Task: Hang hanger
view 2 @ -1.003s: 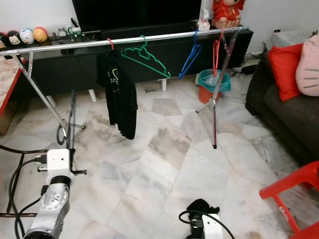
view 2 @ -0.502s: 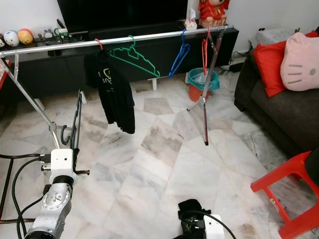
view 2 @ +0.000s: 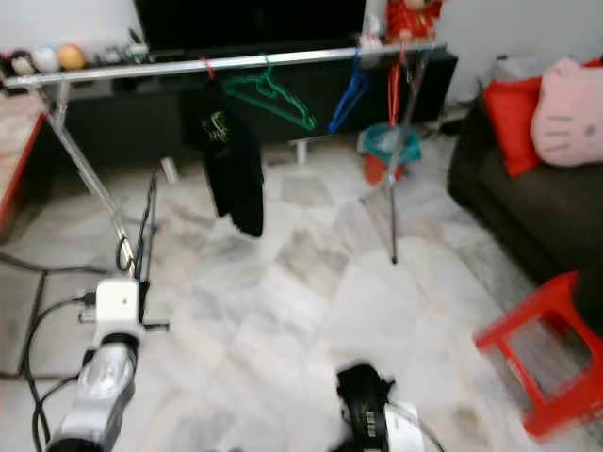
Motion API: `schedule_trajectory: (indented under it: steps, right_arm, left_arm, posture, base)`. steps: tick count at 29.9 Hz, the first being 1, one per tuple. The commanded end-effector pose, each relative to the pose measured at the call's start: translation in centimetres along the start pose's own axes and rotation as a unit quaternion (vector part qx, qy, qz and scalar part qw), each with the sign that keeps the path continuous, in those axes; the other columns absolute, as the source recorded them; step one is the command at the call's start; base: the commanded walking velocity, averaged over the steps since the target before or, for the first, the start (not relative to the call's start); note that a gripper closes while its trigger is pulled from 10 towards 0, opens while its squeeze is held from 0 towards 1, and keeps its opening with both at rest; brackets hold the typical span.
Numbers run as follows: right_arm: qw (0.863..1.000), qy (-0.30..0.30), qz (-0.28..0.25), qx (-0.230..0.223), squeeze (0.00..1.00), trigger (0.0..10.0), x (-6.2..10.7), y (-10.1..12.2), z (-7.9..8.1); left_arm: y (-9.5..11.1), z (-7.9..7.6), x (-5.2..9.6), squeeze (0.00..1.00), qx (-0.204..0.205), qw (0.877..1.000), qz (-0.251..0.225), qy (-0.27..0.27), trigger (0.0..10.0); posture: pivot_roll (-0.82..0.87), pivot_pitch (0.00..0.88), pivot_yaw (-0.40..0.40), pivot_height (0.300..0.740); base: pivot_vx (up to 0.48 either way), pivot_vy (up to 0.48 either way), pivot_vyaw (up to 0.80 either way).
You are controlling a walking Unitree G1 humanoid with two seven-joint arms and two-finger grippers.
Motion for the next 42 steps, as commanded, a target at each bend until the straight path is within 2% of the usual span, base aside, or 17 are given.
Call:
schedule_trajectory:
  steps: [1,18,30,42]
  right_arm:
    - [1.000,0.002,-0.006,-0.003,0.00,10.0,0.01,0.10,0.22]
    - [0.999,-0.005,-0.024,-0.030,0.00,10.0,0.04,0.51,0.13]
    - [1.000,-0.006,-0.019,-0.018,0.00,10.0,0.02,0.41,0.22]
    - [1.000,-0.018,-0.024,-0.002,0.00,10.0,0.03,0.55,0.04]
  left_arm:
    - [-0.54,0.19,0.22,0.00,-0.005,1.000,0.011,0.002,10.0]
    - [-0.59,0.42,0.34,0.00,-0.007,1.000,0.013,0.005,10.0]
    - [-0.58,0.68,0.37,0.00,-0.009,1.000,0.013,0.009,10.0]
    - [-0.71,0.52,0.39,0.00,-0.013,1.000,0.016,0.000,10.0]
  posture:
    - [-0.04,0.000,0.034,0.740]
    - [-0.03,0.000,0.037,0.740]
    - [-0.03,0.000,0.037,0.740]
    - [-0.03,0.000,0.037,0.740]
  base:
    - [-0.300,0.000,0.00]
    - [-0.286,0.000,0.00]
    - [-0.114,0.000,0.00]
    - [0.000,0.000,0.68]
Point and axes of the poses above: a point about 5 cm out from each wrist's last joint towards the gripper, its own x axis pointing back from the gripper into the wrist, its own y axis along the axis of the wrist's last joint, z = x × y, the point moved 5 cm from there along -x, pointing out of the wrist towards the gripper, and after that the axes turned 1 degree about -x, right-handed, at the moved point
